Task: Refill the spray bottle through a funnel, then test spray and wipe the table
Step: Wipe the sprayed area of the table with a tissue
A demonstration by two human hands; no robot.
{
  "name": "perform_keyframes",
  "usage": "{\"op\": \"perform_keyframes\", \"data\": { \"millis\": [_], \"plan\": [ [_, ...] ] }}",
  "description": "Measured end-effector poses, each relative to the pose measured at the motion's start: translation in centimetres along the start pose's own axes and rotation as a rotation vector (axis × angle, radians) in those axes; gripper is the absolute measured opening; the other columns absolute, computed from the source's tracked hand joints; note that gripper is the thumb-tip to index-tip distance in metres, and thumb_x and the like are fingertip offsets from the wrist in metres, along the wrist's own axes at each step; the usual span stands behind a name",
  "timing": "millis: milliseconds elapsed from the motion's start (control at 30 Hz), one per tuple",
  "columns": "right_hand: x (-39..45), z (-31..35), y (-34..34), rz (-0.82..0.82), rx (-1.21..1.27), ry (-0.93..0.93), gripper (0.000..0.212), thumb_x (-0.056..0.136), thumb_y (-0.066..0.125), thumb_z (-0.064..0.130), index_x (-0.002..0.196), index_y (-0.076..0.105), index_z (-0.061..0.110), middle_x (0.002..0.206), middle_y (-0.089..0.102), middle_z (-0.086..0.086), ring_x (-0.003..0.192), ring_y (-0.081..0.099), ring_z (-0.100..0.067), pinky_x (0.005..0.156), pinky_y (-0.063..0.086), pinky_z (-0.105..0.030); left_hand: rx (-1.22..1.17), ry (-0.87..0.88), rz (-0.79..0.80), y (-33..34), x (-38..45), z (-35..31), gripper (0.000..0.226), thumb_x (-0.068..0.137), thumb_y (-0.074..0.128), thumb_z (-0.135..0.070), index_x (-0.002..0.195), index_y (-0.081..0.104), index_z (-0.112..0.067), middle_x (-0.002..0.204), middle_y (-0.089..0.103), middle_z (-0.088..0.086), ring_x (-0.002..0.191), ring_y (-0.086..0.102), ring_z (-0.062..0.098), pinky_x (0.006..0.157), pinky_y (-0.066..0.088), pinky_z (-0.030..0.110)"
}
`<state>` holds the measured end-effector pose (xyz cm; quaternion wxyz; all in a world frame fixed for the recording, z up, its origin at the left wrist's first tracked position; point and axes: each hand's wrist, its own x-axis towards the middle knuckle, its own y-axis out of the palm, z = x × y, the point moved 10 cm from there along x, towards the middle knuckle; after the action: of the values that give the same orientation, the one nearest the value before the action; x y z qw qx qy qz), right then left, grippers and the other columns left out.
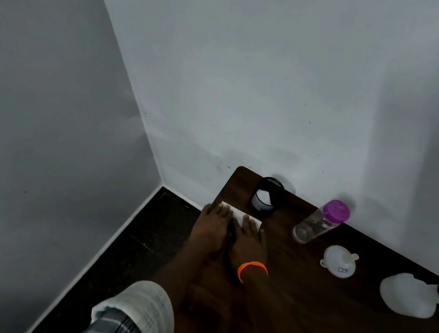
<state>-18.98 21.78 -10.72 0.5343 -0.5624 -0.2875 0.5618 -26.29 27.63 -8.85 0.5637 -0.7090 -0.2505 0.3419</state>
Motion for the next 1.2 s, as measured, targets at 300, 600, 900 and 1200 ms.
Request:
{"op": "perform_keyframes", "data": {
  "millis": [300,600,900,1200],
  "plan": [
    [2.4,0.6,1.3,-0.033,0.082,-0.012,0.071,0.101,0.032,0.045,0.158,-0.007,0.029,0.168,-0.008,0.000,0.154,-0.010,-0.021,0.123,-0.005,-0.045,0.011,-0.044,0.045,-0.5,1.7,1.9,0.059,0.098,0.043,-0.037,0.153,0.034,-0.017,0.162,0.029,0.005,0.151,0.019,0.016,0.124,0.001,0.045],
    [-1.2,2.9,3.0,-0.059,0.100,-0.085,0.067,0.089,0.007,0.054,0.152,-0.006,0.033,0.167,0.002,0.000,0.155,0.000,-0.022,0.119,-0.010,-0.044,-0.047,-0.099,0.024,0.4,-3.6,2.3,0.059,0.095,0.045,-0.031,0.151,0.037,-0.013,0.160,0.032,0.011,0.151,0.022,0.022,0.125,0.005,0.040],
    [-7.0,5.8,5.9,-0.079,0.084,-0.141,0.063,0.094,0.034,0.049,0.152,0.029,0.027,0.157,0.040,-0.005,0.144,0.040,-0.028,0.117,0.001,-0.043,-0.076,-0.176,0.067,3.0,-11.5,2.9,0.069,0.084,0.025,-0.037,0.136,0.058,-0.007,0.142,0.055,0.019,0.138,0.047,0.032,0.118,0.023,0.049],
    [-15.2,9.5,9.0,-0.006,0.026,-0.286,0.061,0.094,0.038,0.050,0.151,0.037,0.029,0.156,0.042,-0.004,0.143,0.041,-0.026,0.117,0.006,-0.044,-0.137,-0.312,0.179,6.9,-22.3,3.4,0.065,0.077,0.035,-0.039,0.127,0.066,-0.011,0.133,0.063,0.017,0.129,0.056,0.031,0.118,0.027,0.045]
  ]
}}
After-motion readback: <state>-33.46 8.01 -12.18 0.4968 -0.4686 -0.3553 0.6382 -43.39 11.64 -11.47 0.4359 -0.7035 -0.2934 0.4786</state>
